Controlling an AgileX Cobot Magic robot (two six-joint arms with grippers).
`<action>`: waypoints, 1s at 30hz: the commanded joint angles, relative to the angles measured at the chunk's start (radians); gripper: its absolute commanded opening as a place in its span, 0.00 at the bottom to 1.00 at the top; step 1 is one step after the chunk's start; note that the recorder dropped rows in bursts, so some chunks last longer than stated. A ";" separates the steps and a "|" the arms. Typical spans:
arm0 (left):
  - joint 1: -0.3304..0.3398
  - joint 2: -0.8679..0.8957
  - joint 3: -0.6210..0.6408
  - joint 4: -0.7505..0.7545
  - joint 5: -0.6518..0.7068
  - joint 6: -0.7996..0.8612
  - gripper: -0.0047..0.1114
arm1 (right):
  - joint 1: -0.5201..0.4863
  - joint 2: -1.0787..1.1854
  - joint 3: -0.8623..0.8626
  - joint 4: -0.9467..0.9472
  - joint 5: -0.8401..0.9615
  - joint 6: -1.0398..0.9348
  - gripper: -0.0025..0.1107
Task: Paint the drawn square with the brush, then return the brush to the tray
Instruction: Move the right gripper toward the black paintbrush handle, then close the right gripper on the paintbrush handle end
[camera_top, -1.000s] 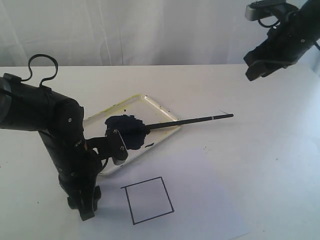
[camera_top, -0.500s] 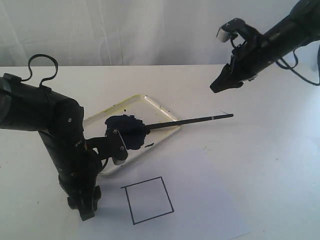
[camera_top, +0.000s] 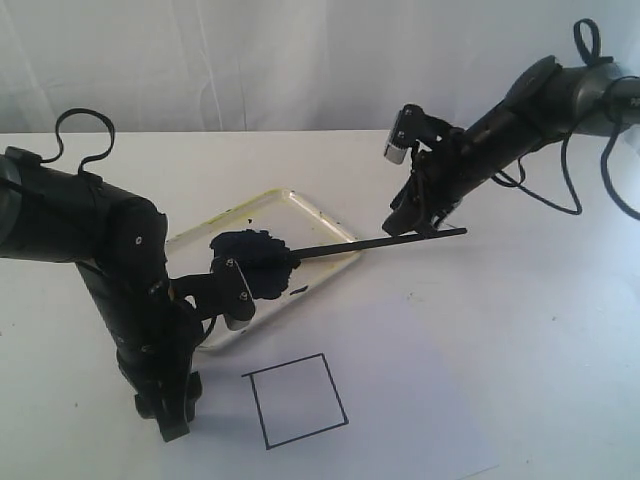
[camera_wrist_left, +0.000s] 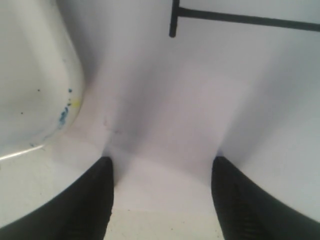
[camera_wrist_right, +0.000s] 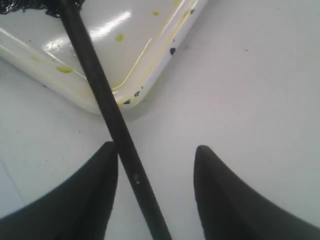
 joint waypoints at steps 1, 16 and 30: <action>-0.005 0.009 0.015 -0.013 -0.006 -0.004 0.57 | 0.014 0.016 -0.002 0.016 -0.003 -0.031 0.42; -0.005 0.009 0.015 -0.013 -0.007 -0.004 0.57 | 0.021 0.077 -0.002 0.020 0.011 -0.154 0.42; -0.005 0.009 0.015 -0.013 -0.007 -0.004 0.57 | 0.021 0.078 -0.002 0.018 0.007 -0.163 0.35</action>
